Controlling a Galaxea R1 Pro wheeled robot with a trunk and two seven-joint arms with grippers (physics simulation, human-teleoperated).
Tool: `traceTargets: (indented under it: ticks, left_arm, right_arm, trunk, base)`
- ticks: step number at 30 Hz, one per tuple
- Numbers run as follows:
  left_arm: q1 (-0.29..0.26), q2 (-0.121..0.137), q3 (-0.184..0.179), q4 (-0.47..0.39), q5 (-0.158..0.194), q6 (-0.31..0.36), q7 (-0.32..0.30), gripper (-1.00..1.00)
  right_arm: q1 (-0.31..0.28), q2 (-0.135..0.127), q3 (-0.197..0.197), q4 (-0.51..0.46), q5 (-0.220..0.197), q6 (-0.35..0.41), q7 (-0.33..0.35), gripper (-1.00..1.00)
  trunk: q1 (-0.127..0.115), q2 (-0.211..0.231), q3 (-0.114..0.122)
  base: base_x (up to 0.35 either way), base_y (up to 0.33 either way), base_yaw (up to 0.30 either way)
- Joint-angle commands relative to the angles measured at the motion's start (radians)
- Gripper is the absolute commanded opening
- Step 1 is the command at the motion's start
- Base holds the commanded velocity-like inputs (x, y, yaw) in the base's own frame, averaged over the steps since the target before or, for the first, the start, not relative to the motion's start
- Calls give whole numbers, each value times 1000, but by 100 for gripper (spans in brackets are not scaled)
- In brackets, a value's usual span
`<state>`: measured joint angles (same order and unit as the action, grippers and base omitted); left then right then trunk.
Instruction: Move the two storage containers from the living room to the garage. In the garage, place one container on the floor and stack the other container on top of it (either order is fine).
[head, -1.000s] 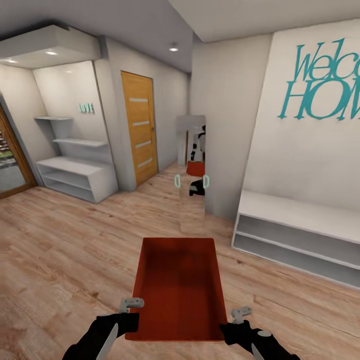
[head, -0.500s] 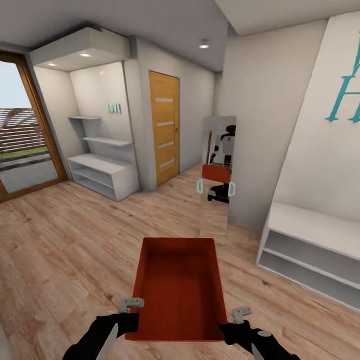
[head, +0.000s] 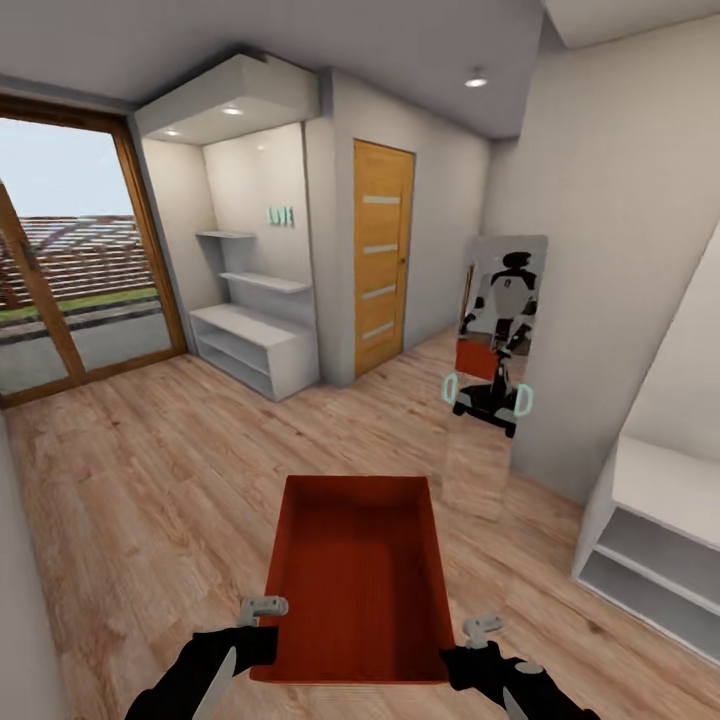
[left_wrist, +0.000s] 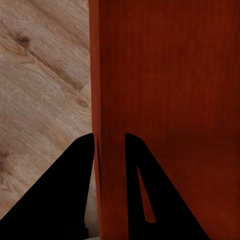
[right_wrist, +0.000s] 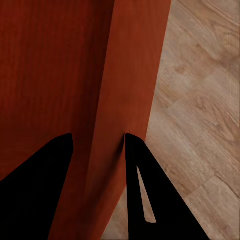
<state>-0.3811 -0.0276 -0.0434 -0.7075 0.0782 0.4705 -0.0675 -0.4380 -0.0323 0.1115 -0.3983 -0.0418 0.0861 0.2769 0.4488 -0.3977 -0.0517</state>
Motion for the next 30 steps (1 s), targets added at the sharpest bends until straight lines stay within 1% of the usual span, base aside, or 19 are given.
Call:
traceTargets:
  ticks: [1, 4, 8, 30]
  left_arm:
    - [-2, -1, 69, -3, 15, 5, 49, -100]
    - [-2, -1, 69, -3, 15, 5, 49, -100]
    - [-2, -1, 69, -3, 15, 5, 49, -100]
    - [-1, 0, 69, -3, 15, 5, 49, -100]
  right_arm:
    - [1, 0, 11, -4, -20, 7, 16, -100]
    - [1, 0, 11, -4, -20, 8, 16, -100]
    - [1, 0, 11, -4, -20, 8, 16, -100]
    - [1, 0, 11, -2, -20, 7, 16, -100]
  trunk:
    - [1, -2, -2]
    - [1, -2, -2]
    - [1, -2, -2]
    - [1, -2, -2]
  base:
    - [325, 0, 290]
    - [325, 0, 254]
    - [325, 0, 91]
    - [325, 0, 5]
